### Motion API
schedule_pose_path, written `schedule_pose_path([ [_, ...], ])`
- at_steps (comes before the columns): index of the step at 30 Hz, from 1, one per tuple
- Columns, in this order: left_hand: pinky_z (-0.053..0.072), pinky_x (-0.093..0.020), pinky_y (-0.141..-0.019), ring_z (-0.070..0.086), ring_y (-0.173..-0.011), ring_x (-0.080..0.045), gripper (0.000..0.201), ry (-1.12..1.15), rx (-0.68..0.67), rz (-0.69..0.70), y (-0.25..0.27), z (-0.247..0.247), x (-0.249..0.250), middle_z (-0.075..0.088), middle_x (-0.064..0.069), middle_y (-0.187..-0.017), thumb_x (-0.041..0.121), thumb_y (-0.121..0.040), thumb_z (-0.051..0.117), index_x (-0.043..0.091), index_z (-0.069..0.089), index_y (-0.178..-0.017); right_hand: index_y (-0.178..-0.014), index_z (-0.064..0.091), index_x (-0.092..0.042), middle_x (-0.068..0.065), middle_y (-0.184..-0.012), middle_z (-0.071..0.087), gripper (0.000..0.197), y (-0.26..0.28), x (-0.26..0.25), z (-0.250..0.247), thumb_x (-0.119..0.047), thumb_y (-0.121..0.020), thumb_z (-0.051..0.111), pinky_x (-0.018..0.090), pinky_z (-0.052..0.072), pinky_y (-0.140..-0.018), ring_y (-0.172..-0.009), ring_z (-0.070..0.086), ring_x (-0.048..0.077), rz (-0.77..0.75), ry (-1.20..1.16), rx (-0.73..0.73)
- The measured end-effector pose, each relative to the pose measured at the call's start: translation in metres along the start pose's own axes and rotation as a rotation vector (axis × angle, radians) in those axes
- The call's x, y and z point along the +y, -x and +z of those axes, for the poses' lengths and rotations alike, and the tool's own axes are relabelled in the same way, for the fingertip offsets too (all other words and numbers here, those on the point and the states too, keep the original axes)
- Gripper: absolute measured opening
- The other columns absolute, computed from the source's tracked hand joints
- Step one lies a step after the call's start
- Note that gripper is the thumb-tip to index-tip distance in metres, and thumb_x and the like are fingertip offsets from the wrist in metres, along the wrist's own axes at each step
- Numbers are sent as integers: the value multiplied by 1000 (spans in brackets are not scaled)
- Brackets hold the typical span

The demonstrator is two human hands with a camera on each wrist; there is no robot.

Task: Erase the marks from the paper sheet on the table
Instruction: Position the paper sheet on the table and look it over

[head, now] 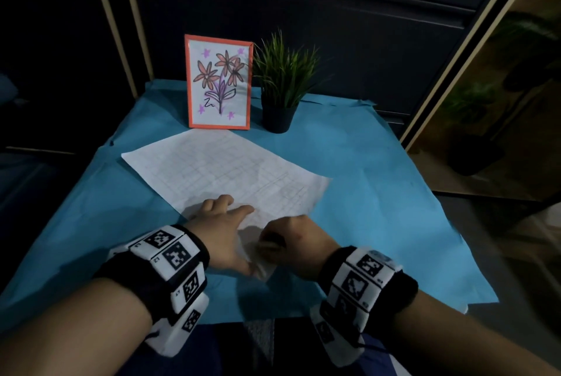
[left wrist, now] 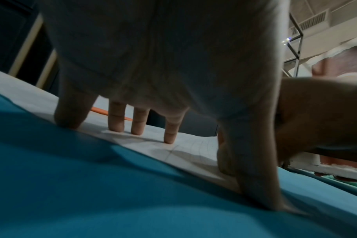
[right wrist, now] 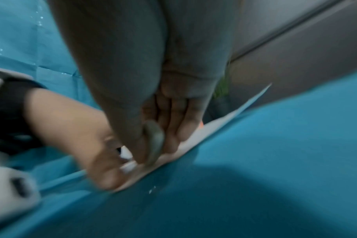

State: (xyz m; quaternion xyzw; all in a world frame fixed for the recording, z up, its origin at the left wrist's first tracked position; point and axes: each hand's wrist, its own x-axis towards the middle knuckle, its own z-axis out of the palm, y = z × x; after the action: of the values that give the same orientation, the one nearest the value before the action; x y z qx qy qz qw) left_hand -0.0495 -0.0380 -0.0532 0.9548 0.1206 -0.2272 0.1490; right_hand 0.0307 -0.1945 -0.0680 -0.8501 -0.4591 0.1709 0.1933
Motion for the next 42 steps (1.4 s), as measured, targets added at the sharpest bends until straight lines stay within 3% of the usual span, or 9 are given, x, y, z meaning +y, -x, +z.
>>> schedule_pose_path([
  [7, 25, -41, -114, 6, -143, -23, 115, -21, 25, 1, 0, 2, -1, 4, 2, -155, 76, -60, 70, 39, 8, -150, -98, 68, -10, 10, -99, 68, 21, -9, 11, -16, -27, -87, 60, 29, 46, -73, -91, 61, 26, 147, 28, 99],
  [12, 21, -41, -117, 6, -143, -24, 119, -3, -1, 3, -2, 0, -3, 3, 0, -155, 73, -59, 72, 36, 6, -151, -99, 69, -9, 13, -99, 67, 23, 0, -6, 2, -27, -88, 60, 33, 46, -76, -90, 60, 29, -40, 85, -31],
  [16, 22, -39, -116, 5, -143, -22, 117, -6, 26, 10, -1, 3, -3, 3, 3, -156, 76, -60, 70, 37, 7, -151, -97, 69, -10, 10, -97, 68, 23, -4, 10, -6, -30, -86, 64, 31, 47, -77, -86, 59, 22, 75, 8, -4],
  [21, 22, -39, -116, 4, -144, -21, 117, -2, 33, 15, 1, 2, -2, 2, 3, -156, 75, -60, 70, 38, 7, -151, -64, 55, -19, 7, -79, 58, 24, -6, 15, -8, -26, -86, 61, 29, 41, -66, -76, 54, 26, 120, -6, 90],
  [28, 22, -41, -116, 6, -143, -24, 116, -2, 11, 13, 2, 0, -1, 2, 1, -156, 70, -62, 72, 36, 6, -151, -86, 67, -6, 13, -86, 63, 24, 5, -2, 9, -30, -88, 62, 34, 44, -70, -78, 56, 28, -24, 27, -7],
  [34, 22, -39, -116, 6, -142, -23, 117, -14, 20, 17, 1, 1, -1, 4, 2, -154, 75, -60, 71, 37, 6, -151, -52, 31, -23, 1, -61, 41, 44, -8, 12, -10, -23, -86, 59, 25, 30, -56, -67, 39, 21, 217, -10, 119],
  [37, 22, -40, -116, 6, -143, -25, 114, -9, -1, 14, 1, -1, -1, 4, 0, -155, 67, -65, 73, 35, 6, -151, -59, 48, -19, 11, -78, 54, 30, -4, -1, -2, -25, -88, 56, 25, 33, -63, -72, 44, 23, 179, 29, 26],
  [39, 23, -41, -116, 7, -142, -26, 113, -12, -7, 14, -1, -2, -1, 3, -2, -155, 62, -66, 74, 34, 6, -152, -82, 65, -12, 13, -91, 63, 20, -1, -9, 3, -30, -88, 57, 27, 39, -67, -78, 53, 25, 144, 50, -45],
  [42, 23, -41, -116, 7, -142, -25, 116, -16, 1, 12, -2, 0, -2, 4, 0, -155, 70, -62, 72, 36, 6, -151, -85, 65, -13, 11, -93, 65, 20, -5, -1, -6, -32, -86, 60, 29, 44, -70, -81, 56, 24, 200, 35, -46],
])
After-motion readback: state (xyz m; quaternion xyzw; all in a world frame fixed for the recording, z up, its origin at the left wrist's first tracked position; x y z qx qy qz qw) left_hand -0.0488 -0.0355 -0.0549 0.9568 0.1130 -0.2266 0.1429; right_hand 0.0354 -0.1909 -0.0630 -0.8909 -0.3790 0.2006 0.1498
